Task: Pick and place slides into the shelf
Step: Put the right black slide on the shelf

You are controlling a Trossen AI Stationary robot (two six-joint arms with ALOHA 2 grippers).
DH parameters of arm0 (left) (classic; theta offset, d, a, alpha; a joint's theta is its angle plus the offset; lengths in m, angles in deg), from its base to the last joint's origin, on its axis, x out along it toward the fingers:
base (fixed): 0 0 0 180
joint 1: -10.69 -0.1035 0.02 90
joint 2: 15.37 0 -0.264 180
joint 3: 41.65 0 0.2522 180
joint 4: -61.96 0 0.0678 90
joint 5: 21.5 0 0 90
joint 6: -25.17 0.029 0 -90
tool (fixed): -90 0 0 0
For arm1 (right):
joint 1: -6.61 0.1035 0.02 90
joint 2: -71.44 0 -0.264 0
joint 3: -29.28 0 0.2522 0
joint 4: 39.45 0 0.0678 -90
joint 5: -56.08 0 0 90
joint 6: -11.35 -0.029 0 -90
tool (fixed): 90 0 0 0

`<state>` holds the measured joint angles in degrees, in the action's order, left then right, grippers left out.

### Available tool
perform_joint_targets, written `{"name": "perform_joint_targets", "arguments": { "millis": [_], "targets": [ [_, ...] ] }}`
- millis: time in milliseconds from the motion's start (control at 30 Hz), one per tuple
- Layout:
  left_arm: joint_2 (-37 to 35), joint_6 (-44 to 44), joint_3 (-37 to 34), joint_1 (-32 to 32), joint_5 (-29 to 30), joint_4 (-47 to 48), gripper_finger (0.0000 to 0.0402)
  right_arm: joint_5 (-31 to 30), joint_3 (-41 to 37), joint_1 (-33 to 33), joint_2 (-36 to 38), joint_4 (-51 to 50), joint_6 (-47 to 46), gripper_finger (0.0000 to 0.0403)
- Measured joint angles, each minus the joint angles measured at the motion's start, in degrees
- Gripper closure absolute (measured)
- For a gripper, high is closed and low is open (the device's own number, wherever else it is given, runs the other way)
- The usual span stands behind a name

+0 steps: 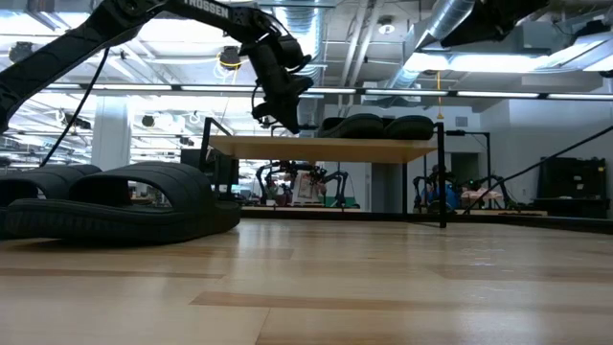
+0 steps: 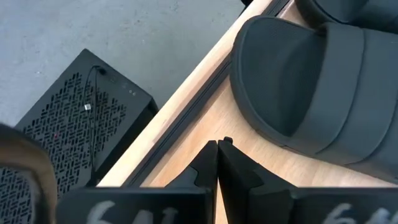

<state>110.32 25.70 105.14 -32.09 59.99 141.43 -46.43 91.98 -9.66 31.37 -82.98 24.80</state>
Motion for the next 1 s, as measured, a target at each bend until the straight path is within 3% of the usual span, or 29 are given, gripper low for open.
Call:
{"name": "perform_joint_targets", "arguments": {
  "millis": [200,367,733,1000],
  "targets": [
    [0.15,-0.1,-0.94,1.14,0.77,-1.55,0.0401,0.0,0.0,0.0,-0.02,-1.64,-1.47,0.0403],
    [0.15,-0.84,-0.94,2.95,5.24,-2.95,0.0401,0.01,0.0,0.04,-0.02,-3.31,-1.51,0.0403],
    [2.34,-2.61,-0.94,5.2,9.37,-4.43,0.0401,0.02,0.0,0.04,-0.02,-3.41,-1.58,0.0403],
    [6.34,-2.6,-0.67,4.04,8.74,-4.24,0.0401,0.04,0.0,0.11,-0.02,-4.34,-2.09,0.0403]
  ]
}}
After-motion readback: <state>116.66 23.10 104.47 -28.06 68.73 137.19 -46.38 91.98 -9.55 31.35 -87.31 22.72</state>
